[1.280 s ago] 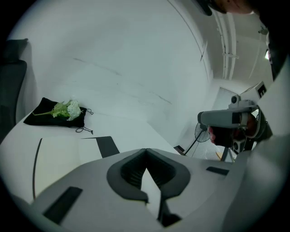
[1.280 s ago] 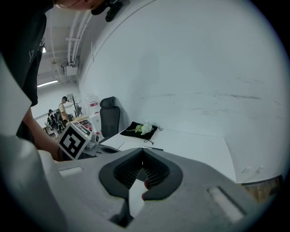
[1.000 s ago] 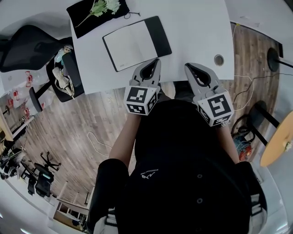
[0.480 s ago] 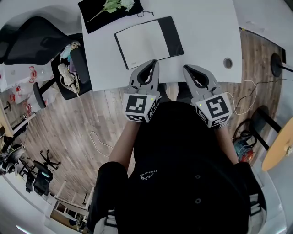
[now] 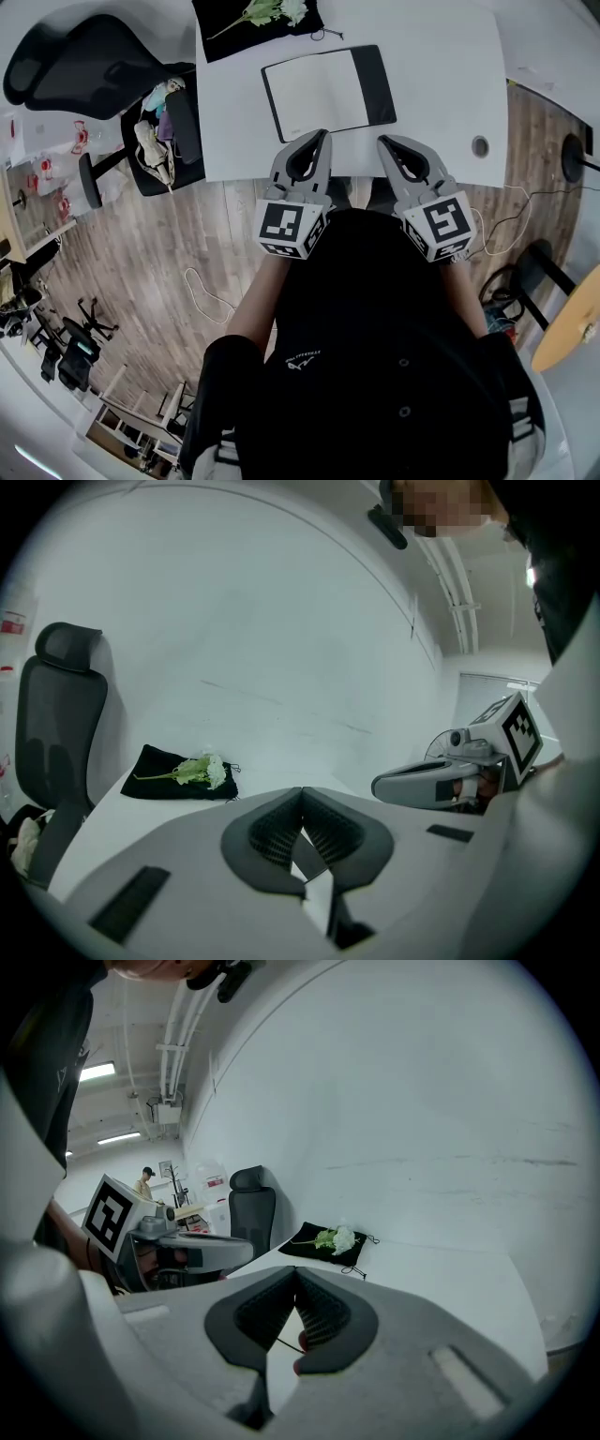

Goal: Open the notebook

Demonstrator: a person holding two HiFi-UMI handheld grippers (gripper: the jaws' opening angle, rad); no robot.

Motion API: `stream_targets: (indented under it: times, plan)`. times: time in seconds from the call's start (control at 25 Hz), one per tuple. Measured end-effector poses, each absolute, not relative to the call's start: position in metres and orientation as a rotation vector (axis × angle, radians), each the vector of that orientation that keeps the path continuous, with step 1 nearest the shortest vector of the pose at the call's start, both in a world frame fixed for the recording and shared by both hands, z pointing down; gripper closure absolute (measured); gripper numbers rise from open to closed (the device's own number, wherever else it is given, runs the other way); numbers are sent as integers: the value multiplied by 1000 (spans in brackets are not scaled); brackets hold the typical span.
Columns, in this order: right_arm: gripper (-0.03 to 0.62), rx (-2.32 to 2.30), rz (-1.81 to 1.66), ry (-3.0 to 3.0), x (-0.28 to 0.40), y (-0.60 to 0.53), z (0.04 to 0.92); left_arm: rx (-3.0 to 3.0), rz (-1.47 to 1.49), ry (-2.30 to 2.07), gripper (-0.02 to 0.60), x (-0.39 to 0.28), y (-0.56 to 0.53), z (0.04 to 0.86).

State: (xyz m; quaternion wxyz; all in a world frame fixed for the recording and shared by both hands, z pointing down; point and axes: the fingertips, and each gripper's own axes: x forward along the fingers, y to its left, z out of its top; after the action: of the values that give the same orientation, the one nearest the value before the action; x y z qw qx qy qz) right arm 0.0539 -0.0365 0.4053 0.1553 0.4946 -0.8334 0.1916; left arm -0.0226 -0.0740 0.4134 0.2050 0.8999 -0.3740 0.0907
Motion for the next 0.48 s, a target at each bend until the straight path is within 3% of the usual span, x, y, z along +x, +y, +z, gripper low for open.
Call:
stream_targets:
  times: [0.48]
  plan:
    - [589, 1458, 443, -2416, 51, -44, 373, 2525, 192, -1100, 575, -34, -86, 394]
